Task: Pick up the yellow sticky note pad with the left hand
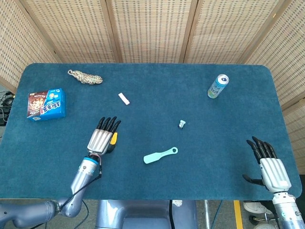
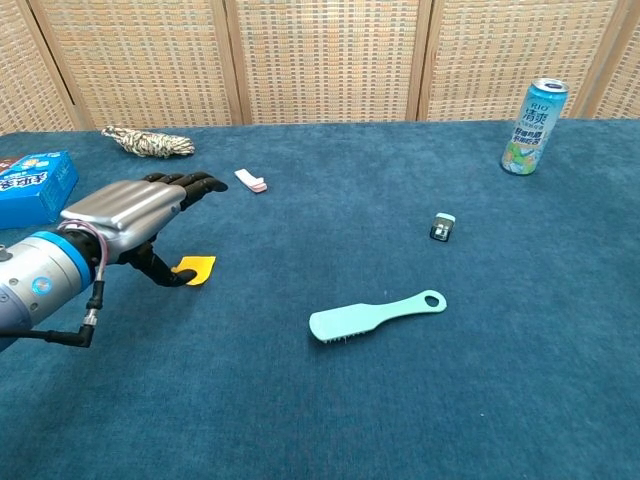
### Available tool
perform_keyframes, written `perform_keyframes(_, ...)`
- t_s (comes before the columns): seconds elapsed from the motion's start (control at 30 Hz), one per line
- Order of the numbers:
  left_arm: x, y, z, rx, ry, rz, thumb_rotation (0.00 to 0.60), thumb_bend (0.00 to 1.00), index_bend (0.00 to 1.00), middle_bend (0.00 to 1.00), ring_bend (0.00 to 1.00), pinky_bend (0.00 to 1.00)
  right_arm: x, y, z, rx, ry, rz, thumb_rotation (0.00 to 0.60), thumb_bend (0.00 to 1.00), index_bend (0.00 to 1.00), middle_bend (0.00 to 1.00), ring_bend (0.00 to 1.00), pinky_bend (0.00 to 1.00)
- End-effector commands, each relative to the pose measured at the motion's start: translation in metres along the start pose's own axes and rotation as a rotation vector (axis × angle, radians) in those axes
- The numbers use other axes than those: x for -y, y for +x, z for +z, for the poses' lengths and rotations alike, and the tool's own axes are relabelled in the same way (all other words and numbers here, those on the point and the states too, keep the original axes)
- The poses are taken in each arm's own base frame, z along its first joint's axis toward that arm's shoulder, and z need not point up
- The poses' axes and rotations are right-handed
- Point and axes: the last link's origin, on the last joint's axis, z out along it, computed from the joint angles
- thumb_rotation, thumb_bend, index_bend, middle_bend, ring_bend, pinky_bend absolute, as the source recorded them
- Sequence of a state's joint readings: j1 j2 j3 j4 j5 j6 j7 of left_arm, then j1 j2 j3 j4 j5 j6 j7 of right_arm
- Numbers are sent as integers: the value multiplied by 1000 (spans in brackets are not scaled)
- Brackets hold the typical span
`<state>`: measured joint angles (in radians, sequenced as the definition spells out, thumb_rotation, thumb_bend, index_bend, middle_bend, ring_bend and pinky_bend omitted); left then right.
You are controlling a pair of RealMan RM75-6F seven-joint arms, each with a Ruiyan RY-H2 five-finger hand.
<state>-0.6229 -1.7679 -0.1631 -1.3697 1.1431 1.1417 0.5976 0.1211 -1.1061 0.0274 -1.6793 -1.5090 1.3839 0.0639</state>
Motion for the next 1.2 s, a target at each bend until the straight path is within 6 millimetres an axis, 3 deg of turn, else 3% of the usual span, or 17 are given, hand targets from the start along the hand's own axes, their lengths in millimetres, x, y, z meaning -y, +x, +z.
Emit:
perform_keyframes(0.03, 4, 2, -2, -14, 6, 12, 600, 309, 0, 0, 0, 0, 0, -1, 0, 2, 0, -2, 600, 0, 0, 0, 0, 0)
perform_keyframes(0.13, 7, 4, -3, -24, 19, 18, 600, 309, 59, 0, 0, 0, 0, -1, 0, 3, 1, -4, 600, 0, 0, 0, 0, 0)
perform_keyframes(0.23, 11, 2, -3, -21, 35, 28, 600, 308, 197, 0, 0, 0, 1, -1, 0, 0, 2, -4, 600, 0, 0, 0, 0, 0)
perform_keyframes(0.4, 15, -6, -1, -25, 52, 50, 600, 308, 290, 0, 0, 0, 1, -1, 0, 0, 2, -4, 600, 0, 0, 0, 0, 0)
perform_keyframes(0.73, 16, -25, 2, -4, 71, 72, 600, 257, 326, 0, 0, 0, 0, -1, 0, -3, -3, -1, 600, 0, 0, 0, 0, 0)
perform_keyframes(1.2, 7, -36, 4, -23, 64, 90, 600, 261, 393, 0, 0, 0, 0, -1, 0, -3, -4, 0, 600, 0, 0, 0, 0, 0)
